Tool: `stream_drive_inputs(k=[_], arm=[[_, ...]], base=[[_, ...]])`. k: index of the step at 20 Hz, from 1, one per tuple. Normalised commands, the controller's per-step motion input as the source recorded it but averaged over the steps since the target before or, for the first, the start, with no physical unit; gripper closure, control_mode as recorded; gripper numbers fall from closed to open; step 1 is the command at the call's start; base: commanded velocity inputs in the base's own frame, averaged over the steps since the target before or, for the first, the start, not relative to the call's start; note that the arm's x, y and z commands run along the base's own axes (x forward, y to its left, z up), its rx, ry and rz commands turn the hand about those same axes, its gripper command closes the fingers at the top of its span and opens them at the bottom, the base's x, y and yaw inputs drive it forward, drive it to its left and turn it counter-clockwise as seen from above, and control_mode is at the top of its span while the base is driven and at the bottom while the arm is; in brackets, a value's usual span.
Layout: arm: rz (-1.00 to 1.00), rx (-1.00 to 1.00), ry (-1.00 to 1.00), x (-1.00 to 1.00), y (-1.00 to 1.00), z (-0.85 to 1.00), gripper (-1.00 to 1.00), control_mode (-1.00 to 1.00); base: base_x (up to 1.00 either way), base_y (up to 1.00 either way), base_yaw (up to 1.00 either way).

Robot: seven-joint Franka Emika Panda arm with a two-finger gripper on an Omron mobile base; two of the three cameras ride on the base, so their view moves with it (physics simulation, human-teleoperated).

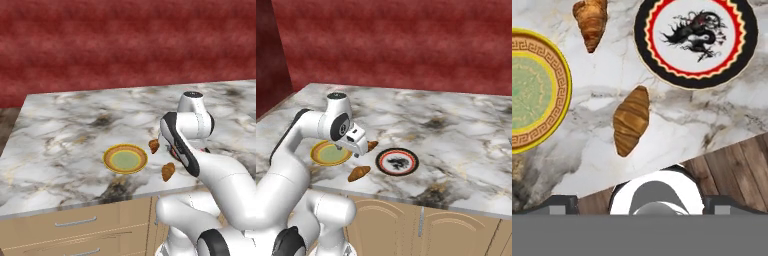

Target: Place the pastries on the plates.

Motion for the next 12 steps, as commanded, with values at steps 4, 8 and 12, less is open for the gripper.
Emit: stream_drive_inputs(k=[4, 8, 12], arm=[[-0.15, 0.00, 0.01, 0.22, -0.06, -0.38, -1.00, -1.00], [-0.07, 0.00, 0.03, 0.33, -0.13, -0.37, -1.00, -1.00], [-0.03, 0.00, 0.01, 0.20, -0.05, -0.36, -1.00, -1.00]], base=[[0.00, 0.00, 0.00], [0.00, 0.00, 0.00], [0.00, 0.00, 0.00]])
